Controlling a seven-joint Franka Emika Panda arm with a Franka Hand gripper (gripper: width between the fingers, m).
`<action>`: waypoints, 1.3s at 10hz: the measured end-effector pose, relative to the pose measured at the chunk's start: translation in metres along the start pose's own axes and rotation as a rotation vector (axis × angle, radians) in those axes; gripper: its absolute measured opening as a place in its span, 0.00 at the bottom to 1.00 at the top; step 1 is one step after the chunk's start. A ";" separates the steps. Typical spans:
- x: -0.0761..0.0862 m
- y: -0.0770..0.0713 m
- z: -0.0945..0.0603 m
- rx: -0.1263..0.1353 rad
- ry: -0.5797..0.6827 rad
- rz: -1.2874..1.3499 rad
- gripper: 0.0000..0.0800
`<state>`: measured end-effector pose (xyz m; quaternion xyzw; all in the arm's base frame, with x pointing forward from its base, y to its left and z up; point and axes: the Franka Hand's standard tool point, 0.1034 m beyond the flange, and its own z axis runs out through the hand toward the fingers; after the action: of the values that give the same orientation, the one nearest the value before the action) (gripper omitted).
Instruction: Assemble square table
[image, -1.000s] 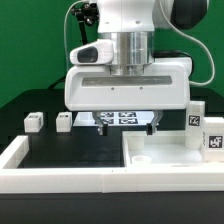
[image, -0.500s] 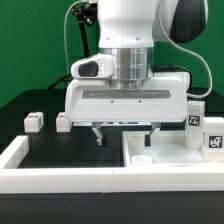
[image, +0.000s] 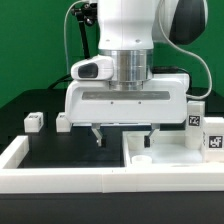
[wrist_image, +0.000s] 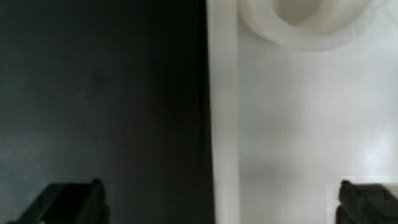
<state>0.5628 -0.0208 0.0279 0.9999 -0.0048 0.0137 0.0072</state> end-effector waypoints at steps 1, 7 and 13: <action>-0.003 0.003 0.006 -0.005 0.005 0.003 0.81; -0.005 -0.004 0.012 -0.007 0.002 0.009 0.70; -0.004 -0.004 0.011 -0.006 0.003 0.009 0.07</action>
Offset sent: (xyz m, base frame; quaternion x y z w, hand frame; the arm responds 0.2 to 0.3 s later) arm -0.0010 0.0087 -0.0064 0.0051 0.0043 0.0102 0.9999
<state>0.5586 -0.0171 0.0166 0.9998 -0.0093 0.0154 0.0103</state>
